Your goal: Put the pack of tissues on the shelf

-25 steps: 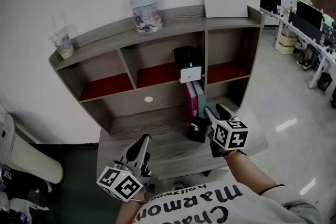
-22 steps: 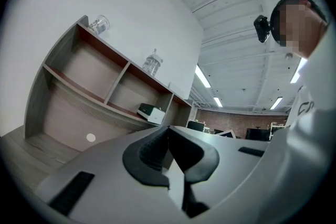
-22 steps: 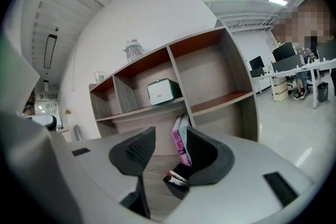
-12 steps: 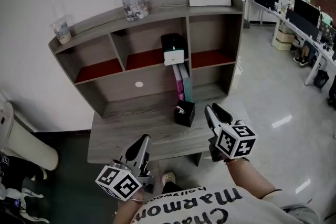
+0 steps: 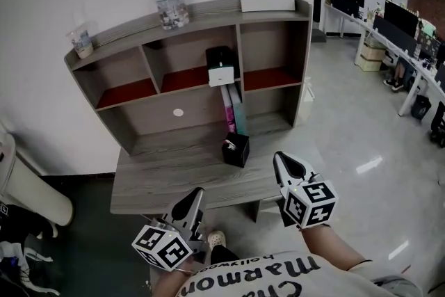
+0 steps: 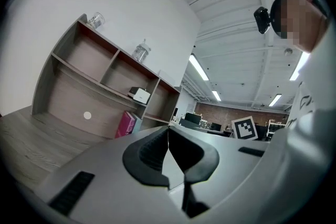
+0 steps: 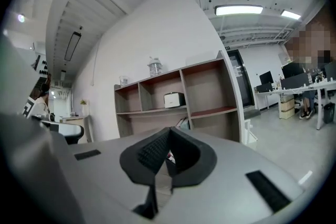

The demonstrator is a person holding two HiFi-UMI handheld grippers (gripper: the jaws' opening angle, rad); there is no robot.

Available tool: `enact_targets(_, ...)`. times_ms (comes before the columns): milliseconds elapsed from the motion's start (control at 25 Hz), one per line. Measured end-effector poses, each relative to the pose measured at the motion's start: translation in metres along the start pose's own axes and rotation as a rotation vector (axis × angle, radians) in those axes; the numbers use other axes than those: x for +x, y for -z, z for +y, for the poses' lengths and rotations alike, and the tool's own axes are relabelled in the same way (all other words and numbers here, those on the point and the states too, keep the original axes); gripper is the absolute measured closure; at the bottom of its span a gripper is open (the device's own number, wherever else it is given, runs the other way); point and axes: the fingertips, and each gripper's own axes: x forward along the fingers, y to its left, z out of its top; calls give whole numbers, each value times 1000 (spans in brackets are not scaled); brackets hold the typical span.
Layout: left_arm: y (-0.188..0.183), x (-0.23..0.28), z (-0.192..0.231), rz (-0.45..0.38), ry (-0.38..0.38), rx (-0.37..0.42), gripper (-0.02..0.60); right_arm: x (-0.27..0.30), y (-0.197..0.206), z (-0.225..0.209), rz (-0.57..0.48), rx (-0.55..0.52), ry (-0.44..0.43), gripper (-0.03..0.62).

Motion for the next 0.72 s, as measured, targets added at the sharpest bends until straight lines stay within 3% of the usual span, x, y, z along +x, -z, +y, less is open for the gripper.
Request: enact_targets(720,7,0,-2,15,-20,4,565,-3,23,-8,71,31,-19,586)
